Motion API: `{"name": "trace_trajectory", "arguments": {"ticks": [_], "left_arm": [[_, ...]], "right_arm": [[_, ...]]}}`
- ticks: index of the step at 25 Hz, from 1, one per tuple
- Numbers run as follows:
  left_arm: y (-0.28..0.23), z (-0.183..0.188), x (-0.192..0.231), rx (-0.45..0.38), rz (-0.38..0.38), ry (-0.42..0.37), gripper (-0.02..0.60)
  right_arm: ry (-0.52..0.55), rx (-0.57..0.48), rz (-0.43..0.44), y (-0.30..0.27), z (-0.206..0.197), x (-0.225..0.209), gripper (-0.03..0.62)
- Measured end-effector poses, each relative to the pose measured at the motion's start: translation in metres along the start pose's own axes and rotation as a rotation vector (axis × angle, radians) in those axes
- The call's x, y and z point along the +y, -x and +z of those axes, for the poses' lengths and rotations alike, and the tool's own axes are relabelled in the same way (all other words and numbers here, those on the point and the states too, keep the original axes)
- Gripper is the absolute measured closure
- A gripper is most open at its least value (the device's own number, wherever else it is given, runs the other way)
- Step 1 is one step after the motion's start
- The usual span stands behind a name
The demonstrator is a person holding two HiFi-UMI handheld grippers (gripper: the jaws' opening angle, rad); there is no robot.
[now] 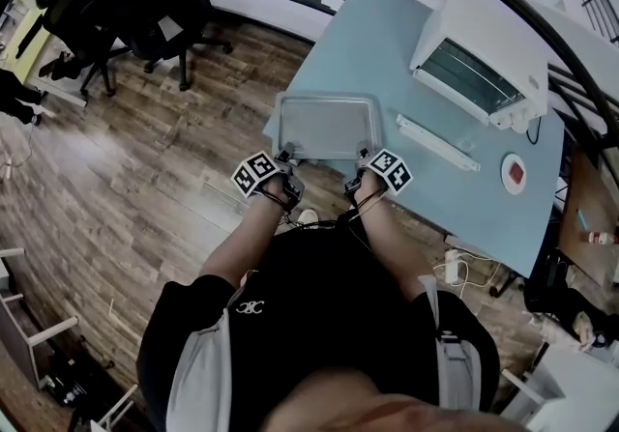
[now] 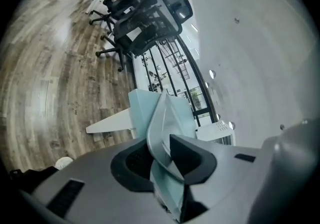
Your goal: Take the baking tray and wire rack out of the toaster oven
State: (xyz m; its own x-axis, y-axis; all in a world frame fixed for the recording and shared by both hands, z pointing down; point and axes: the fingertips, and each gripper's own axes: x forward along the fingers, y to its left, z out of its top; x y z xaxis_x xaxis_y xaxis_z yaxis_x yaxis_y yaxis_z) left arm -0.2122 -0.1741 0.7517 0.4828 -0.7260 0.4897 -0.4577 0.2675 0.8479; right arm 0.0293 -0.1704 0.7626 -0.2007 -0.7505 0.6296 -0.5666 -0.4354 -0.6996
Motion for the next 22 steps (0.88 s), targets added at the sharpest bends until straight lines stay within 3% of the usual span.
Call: {"name": "trace_trajectory", "arguments": {"ticks": [5, 12, 13, 15, 18, 22], "left_arm": [[-0.002, -0.002, 0.005, 0.012, 0.024, -0.035, 0.489], [0.001, -0.002, 0.021, 0.045, 0.116, -0.167, 0.462], [0.002, -0.002, 0.027, 0.052, 0.14, -0.197, 0.444], [0.005, 0.003, 0.036, 0.053, 0.204, -0.289, 0.351], [0.01, 0.017, 0.04, 0.021, 0.273, -0.434, 0.344], [0.016, 0.037, 0.033, -0.021, 0.283, -0.588, 0.342]], "right_arm": [[0.235, -0.028, -0.122, 0.001, 0.007, -0.007, 0.381], [0.51, -0.106, -0.252, 0.009, 0.024, -0.013, 0.304], [0.534, -0.111, -0.249, 0.009, 0.025, -0.012, 0.304], [0.571, -0.124, -0.231, 0.009, 0.027, -0.007, 0.309], [0.647, -0.149, -0.178, 0.01, 0.027, 0.006, 0.325], [0.732, -0.203, -0.073, 0.013, 0.027, 0.033, 0.371]]}}
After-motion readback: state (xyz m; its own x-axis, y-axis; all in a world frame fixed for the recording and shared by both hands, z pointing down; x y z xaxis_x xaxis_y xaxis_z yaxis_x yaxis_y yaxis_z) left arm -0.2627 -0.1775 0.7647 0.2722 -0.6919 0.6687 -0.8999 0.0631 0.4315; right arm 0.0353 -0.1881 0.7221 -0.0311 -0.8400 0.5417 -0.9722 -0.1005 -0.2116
